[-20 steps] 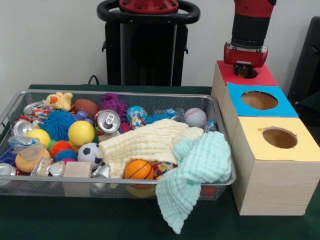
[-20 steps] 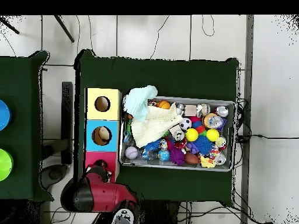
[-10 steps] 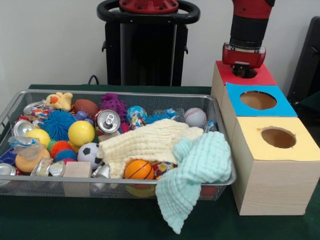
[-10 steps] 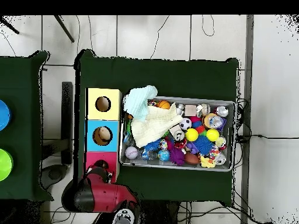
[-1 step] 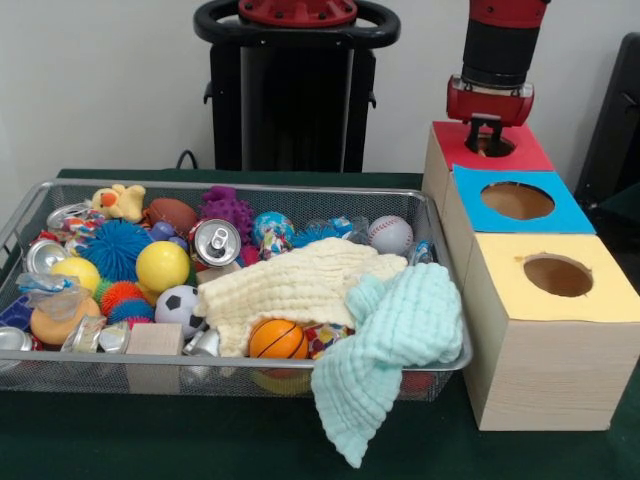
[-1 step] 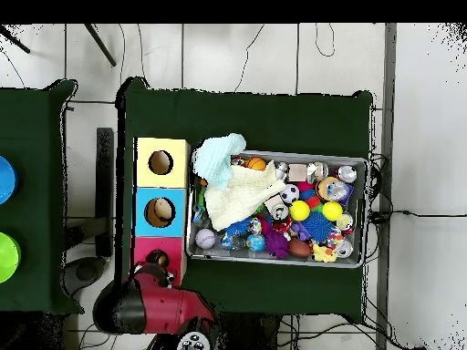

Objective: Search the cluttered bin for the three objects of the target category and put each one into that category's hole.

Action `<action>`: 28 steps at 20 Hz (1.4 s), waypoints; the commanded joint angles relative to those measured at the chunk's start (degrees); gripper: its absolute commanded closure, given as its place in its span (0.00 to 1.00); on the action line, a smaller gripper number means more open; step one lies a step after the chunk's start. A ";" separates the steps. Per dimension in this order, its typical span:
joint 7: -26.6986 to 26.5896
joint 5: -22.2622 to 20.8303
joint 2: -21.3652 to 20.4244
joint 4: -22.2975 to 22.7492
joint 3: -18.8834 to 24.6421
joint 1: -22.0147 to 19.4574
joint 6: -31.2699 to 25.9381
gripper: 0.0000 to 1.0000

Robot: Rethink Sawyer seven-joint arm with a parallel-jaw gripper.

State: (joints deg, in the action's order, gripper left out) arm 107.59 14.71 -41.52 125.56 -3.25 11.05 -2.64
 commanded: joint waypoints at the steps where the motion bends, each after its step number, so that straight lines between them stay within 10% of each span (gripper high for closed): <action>1: 11.63 2.17 -4.94 2.53 -1.25 -0.02 -11.96 1.00; 10: 12.21 2.04 -7.26 3.32 -1.81 1.43 -13.47 1.00; 11: 12.25 2.19 -7.31 3.59 -1.66 1.32 -12.98 0.00; 28: 12.21 2.25 -6.04 3.24 -1.27 0.97 -11.88 0.00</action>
State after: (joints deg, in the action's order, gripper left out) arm 107.59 14.71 -48.09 126.61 -5.06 12.54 -9.19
